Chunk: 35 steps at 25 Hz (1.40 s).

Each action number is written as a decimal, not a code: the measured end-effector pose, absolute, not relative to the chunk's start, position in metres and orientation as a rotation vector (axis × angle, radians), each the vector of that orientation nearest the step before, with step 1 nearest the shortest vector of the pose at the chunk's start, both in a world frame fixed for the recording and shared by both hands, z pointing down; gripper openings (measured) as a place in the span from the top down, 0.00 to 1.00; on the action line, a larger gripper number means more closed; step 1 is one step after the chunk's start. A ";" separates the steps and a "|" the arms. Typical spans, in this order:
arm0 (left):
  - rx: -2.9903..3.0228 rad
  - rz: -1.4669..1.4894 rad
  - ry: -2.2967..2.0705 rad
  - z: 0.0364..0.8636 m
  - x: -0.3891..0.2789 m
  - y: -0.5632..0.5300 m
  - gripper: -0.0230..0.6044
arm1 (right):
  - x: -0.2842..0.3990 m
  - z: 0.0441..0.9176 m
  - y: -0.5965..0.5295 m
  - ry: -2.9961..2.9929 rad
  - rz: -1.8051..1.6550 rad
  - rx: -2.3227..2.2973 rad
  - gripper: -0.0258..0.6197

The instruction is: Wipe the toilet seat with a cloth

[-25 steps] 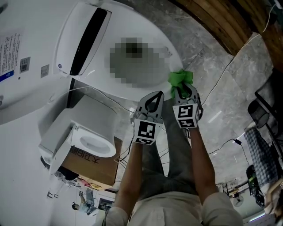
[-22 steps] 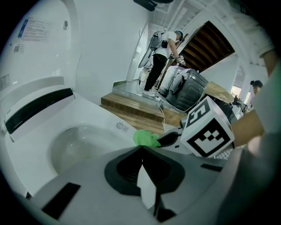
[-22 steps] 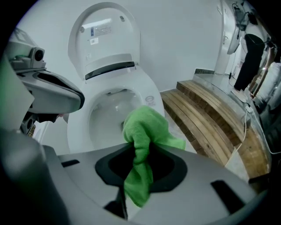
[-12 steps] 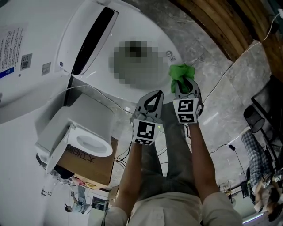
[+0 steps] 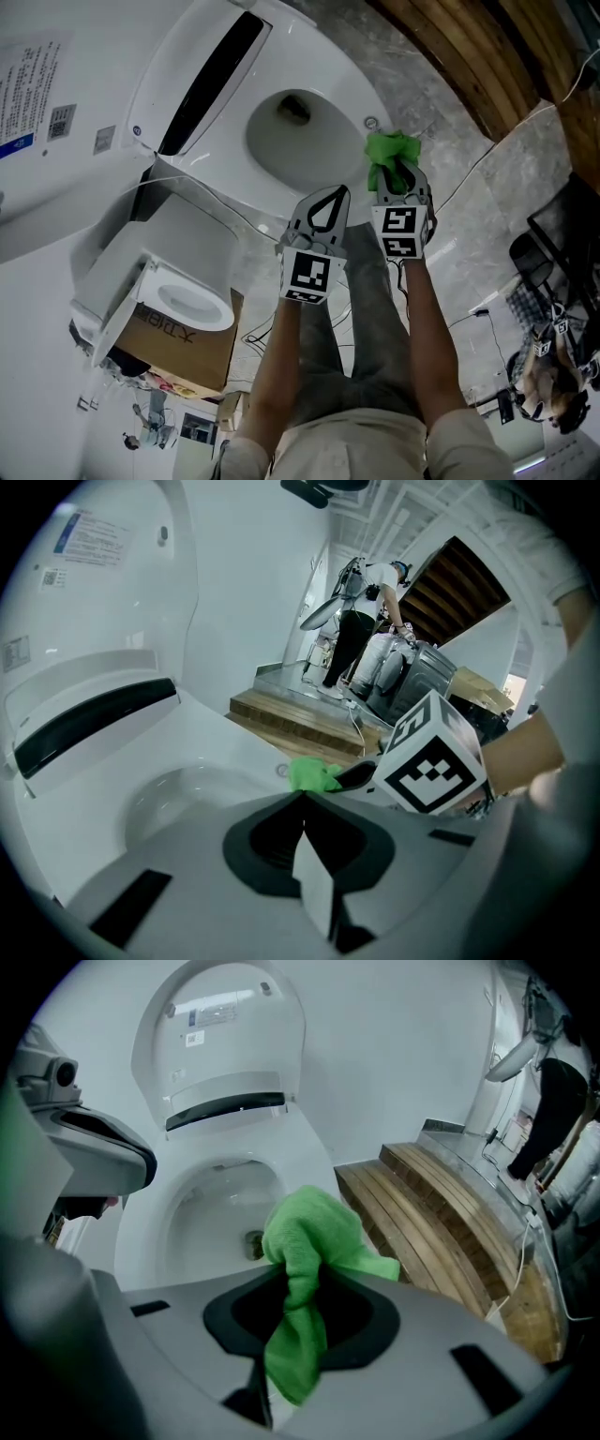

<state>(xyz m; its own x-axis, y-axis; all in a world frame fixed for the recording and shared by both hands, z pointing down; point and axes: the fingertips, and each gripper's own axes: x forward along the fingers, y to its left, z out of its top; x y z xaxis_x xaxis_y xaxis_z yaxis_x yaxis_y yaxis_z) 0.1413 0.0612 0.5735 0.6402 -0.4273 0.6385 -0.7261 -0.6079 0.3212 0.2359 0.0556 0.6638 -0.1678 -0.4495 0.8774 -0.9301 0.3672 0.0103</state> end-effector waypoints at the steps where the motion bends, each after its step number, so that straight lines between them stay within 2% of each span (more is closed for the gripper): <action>1: 2.292 0.687 -0.899 0.573 0.141 0.059 0.94 | 0.236 0.664 0.053 -1.775 0.704 1.213 0.81; 35: 2.206 0.522 -1.093 0.566 0.085 -0.025 0.94 | 0.186 0.661 -0.053 -1.835 0.500 1.090 0.81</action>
<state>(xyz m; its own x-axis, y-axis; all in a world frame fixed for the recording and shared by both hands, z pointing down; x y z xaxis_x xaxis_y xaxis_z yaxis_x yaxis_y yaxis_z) 0.0845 -0.0246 0.5663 0.5809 -0.5680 0.5831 -0.8105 -0.4696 0.3501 0.1857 -0.0533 0.6609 -0.1911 -0.4732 0.8600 -0.8442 0.5262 0.1019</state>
